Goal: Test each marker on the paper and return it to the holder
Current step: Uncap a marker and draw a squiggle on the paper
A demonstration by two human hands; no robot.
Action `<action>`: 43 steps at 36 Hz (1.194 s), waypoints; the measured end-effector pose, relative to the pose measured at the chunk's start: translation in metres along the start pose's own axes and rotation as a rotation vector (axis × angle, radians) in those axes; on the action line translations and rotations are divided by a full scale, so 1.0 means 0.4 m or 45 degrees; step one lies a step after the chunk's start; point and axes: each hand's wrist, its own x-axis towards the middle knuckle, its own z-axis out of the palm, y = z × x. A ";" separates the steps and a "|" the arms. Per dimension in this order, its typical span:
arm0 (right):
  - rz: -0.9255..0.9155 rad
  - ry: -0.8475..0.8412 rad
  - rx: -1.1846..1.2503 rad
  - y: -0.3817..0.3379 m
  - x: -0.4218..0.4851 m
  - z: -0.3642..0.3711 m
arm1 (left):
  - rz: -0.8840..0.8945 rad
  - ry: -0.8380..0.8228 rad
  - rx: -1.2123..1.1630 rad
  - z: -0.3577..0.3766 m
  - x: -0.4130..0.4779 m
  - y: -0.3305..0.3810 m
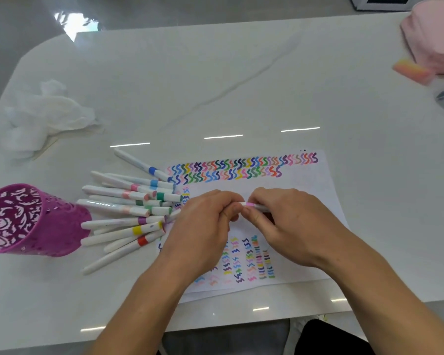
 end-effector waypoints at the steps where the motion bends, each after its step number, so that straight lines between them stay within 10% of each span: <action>1: -0.001 0.015 -0.010 0.005 0.001 -0.002 | 0.000 0.018 -0.012 0.002 0.005 0.001; 28: 0.156 0.139 0.157 0.046 0.011 -0.027 | -0.067 0.235 -0.196 0.015 0.042 0.032; 43: 0.410 0.411 1.475 0.131 0.005 -0.042 | 0.104 0.177 0.141 0.050 0.045 0.027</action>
